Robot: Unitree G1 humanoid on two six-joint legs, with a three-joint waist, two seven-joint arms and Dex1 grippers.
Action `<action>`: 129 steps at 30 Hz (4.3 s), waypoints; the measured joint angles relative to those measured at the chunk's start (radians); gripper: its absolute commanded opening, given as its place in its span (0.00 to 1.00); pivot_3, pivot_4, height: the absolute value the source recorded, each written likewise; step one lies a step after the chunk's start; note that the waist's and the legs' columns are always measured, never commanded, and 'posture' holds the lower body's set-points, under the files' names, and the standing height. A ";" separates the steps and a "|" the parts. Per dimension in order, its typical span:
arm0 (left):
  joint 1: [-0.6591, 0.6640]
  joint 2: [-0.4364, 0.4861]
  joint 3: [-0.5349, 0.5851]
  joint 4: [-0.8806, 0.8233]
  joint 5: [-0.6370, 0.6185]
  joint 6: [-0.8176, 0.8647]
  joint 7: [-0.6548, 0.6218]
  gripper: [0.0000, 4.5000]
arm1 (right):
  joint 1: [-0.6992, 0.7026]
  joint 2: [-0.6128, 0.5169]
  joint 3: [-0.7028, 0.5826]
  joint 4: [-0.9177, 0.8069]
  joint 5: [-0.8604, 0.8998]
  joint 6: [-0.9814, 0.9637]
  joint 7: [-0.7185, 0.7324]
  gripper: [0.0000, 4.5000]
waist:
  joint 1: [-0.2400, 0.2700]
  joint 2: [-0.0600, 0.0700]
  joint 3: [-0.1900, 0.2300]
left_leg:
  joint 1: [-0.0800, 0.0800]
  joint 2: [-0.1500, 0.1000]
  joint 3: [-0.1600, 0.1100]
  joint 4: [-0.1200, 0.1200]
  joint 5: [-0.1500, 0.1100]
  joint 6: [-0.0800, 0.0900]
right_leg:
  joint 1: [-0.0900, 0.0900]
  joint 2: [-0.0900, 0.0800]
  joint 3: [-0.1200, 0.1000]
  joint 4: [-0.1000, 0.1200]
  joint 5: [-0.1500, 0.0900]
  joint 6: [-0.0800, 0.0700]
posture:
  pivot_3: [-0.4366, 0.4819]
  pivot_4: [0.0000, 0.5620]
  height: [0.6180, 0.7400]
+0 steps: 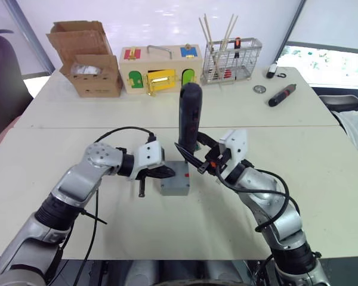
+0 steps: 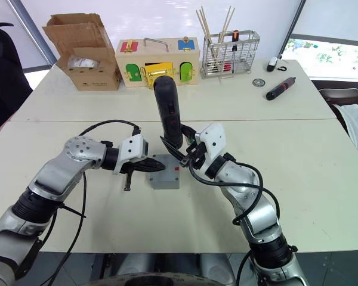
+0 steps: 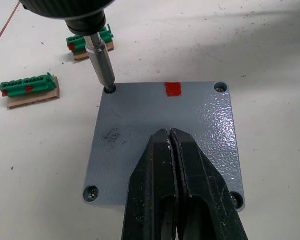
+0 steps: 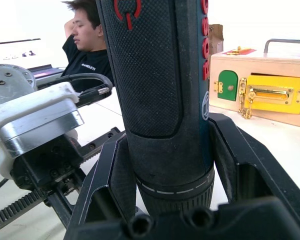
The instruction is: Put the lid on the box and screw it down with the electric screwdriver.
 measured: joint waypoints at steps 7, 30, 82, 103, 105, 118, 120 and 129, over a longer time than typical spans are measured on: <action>0.001 -0.001 0.000 0.000 0.000 -0.001 -0.001 0.00 | -0.021 0.002 0.010 0.015 -0.009 0.006 -0.006 0.40 | 0.001 0.000 -0.001 | 0.000 0.000 -0.001 0.000 0.000 0.000 | 0.000 0.000 0.000 0.000 0.000 0.000 | 0.48 0.27 1.00; -0.001 -0.010 0.000 0.016 0.002 -0.005 -0.002 0.00 | -0.030 0.022 -0.006 0.029 -0.004 -0.012 -0.015 0.40 | 0.003 0.001 -0.002 | -0.001 0.000 -0.001 -0.007 0.000 0.000 | -0.002 -0.002 0.000 -0.004 -0.001 0.000 | 0.48 0.27 1.00; -0.054 -0.020 -0.035 -0.190 -0.141 0.073 -0.084 0.00 | -0.268 -0.882 -0.353 0.563 0.870 1.247 -0.005 0.40 | 0.005 0.005 0.026 | -0.052 0.000 0.002 0.008 0.003 -0.004 | -0.050 -0.001 0.000 0.008 0.001 0.000 | 0.48 0.27 1.00; 0.002 -0.009 0.222 -0.116 -0.278 0.209 0.082 0.00 | -0.357 -0.813 -0.291 0.546 0.592 1.063 0.109 1.00 | 0.004 0.005 0.026 | -0.052 -0.001 0.002 0.011 0.003 -0.004 | -0.051 -0.002 0.000 0.011 0.001 0.000 | 0.48 0.27 1.00; 0.023 0.015 0.290 -0.101 -0.306 0.257 0.108 0.00 | -0.340 -0.806 -0.371 0.457 0.578 0.982 0.112 1.00 | 0.001 0.005 0.026 | -0.052 0.000 0.002 0.009 0.003 -0.004 | -0.053 -0.001 0.000 0.013 0.001 0.001 | 0.48 0.27 1.00; 0.513 0.169 0.581 -0.165 -0.443 0.441 0.160 0.00 | 0.394 -0.263 -0.446 -0.257 0.438 0.351 0.056 1.00 | 0.010 0.002 0.024 | -0.047 -0.001 -0.001 0.009 0.005 -0.008 | -0.046 -0.004 0.000 0.015 0.001 0.000 | 0.48 0.27 1.00; 0.561 0.169 0.595 -0.178 -0.447 0.439 0.161 0.00 | 0.470 -0.277 -0.402 -0.256 0.343 0.253 0.076 1.00 | 0.007 0.001 0.024 | -0.038 -0.001 -0.001 0.007 0.005 -0.009 | -0.038 -0.004 0.000 0.013 0.001 0.000 | 0.48 0.27 1.00; 0.617 0.109 0.601 -0.189 -0.455 0.431 0.226 0.00 | 0.521 -0.314 -0.290 -0.223 0.240 0.178 0.135 1.00 | 0.007 0.001 0.024 | -0.034 0.000 -0.001 0.005 0.005 -0.009 | -0.034 -0.004 -0.001 0.010 0.000 0.000 | 0.48 0.27 1.00</action>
